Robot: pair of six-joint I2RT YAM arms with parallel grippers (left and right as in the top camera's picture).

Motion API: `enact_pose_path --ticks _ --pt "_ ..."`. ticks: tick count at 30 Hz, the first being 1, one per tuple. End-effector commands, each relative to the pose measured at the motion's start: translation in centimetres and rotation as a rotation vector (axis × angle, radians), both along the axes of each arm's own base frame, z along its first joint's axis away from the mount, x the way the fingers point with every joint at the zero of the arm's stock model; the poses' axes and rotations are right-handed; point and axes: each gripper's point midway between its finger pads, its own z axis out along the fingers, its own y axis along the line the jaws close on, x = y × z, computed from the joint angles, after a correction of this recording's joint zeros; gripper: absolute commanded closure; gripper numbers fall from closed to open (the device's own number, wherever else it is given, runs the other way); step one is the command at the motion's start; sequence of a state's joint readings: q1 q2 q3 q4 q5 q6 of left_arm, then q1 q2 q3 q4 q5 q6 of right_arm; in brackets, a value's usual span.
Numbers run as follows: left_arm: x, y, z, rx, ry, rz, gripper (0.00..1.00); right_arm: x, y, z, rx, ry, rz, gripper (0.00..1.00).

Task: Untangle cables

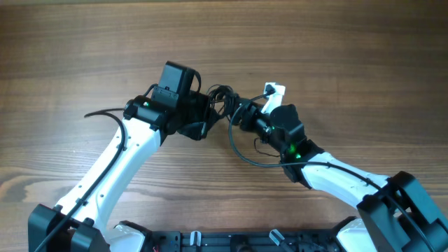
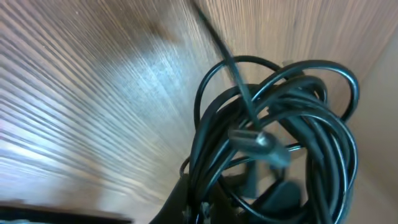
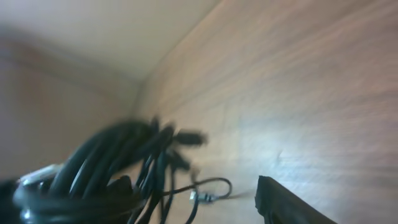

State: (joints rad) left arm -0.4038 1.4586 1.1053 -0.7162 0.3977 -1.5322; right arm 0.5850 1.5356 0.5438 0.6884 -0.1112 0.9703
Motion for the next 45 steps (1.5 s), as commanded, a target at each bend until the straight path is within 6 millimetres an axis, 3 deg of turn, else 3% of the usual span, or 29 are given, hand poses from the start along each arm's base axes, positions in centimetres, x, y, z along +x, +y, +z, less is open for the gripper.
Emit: enact_pose_path --ticks 1,7,12,17,22,25,28,32,34,36,39,45 --pt "-2.0 0.5 -1.1 0.039 -0.029 -0.226 0.96 3.1 -3.8 1.1 -0.037 -0.052 -0.161 0.33" --pt "-0.3 4.1 -1.3 0.065 -0.04 -0.161 0.96 1.9 -4.1 -1.0 -0.142 -0.035 0.066 0.32" --pt "1.1 7.0 -1.3 0.058 -0.021 -0.041 0.96 -2.2 -2.0 0.1 -0.1 -0.085 0.409 0.3" --pt "1.4 7.6 -1.3 0.045 0.001 0.021 0.96 -5.7 0.2 0.8 -0.019 -0.068 0.6 0.3" --pt "1.4 7.3 -1.3 0.04 0.008 0.026 0.96 -6.3 2.4 -0.1 -0.122 -0.12 0.586 0.27" --pt "1.1 7.0 -1.3 0.034 0.024 0.035 0.96 -5.4 2.7 -1.3 -0.177 -0.065 0.458 0.27" --pt "0.8 6.2 -1.3 0.034 0.024 0.009 0.96 -3.2 1.3 -1.7 -0.195 -0.017 0.26 0.27" --pt "0.1 4.7 -1.3 0.035 0.023 -0.039 0.96 -1.2 -0.2 -1.4 -0.235 -0.054 0.128 0.27" --pt "-0.3 3.9 -1.3 0.033 0.026 -0.06 0.96 -0.7 -1.2 -2.4 -0.28 -0.034 0.07 0.28" --pt "-0.9 2.8 -1.3 0.02 0.057 -0.048 0.96 0.2 -4.3 -5.0 -0.399 0.036 -0.08 0.31" --pt "-1.5 1.1 -0.9 -0.011 0.05 -0.094 0.96 0.4 -8.7 -7.2 -0.493 0.144 -0.28 0.33" --pt "-0.3 0.3 0.2 -0.023 -0.08 -0.181 0.96 -0.5 -14.1 -9.0 -0.528 0.313 -0.343 0.35"
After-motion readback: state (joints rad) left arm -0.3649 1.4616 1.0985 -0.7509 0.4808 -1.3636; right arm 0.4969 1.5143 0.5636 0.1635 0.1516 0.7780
